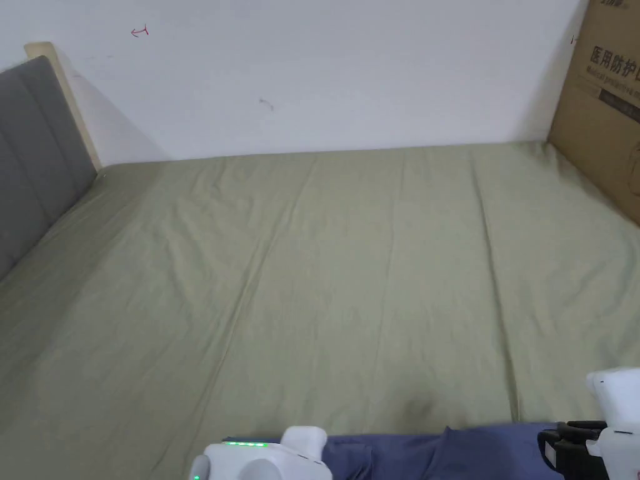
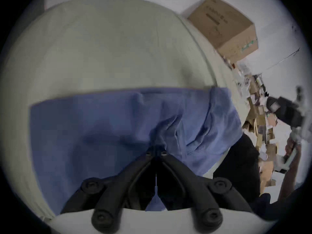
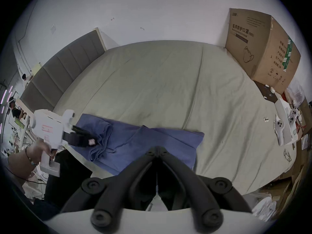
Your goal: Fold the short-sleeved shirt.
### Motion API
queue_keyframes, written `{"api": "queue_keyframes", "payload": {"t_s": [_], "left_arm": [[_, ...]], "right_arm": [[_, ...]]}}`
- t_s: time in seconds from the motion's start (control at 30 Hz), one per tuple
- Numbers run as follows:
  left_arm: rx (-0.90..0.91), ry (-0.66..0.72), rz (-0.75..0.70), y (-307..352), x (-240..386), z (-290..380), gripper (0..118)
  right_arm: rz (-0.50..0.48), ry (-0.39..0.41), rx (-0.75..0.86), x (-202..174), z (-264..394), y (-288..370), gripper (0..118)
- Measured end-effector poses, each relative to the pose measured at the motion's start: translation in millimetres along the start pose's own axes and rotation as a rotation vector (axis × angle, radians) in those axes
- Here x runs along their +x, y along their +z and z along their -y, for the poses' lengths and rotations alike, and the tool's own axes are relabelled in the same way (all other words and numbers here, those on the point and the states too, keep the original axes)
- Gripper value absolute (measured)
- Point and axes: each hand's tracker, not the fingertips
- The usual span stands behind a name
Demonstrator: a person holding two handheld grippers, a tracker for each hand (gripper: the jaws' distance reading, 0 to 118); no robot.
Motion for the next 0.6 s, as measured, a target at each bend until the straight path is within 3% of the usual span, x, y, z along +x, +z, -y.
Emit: {"api": "queue_keyframes", "payload": {"t_s": [0.1,0.23,0.33,0.6], "left_arm": [[0.038,-0.059,0.01,5,25,-7,2],[-0.011,0.004,0.276,5,35,-8,2],[0.017,0.04,0.321,17,32,0,2],[0.259,0.323,0.528,109,-139,15,2]], "right_arm": [[0.001,0.004,-0.01,1,2,-2,0],[0.002,-0.003,-0.021,2,2,-6,0],[-0.007,-0.019,-0.016,2,1,-5,0],[0.011,-0.006,-0.014,2,-5,-9,0]]}}
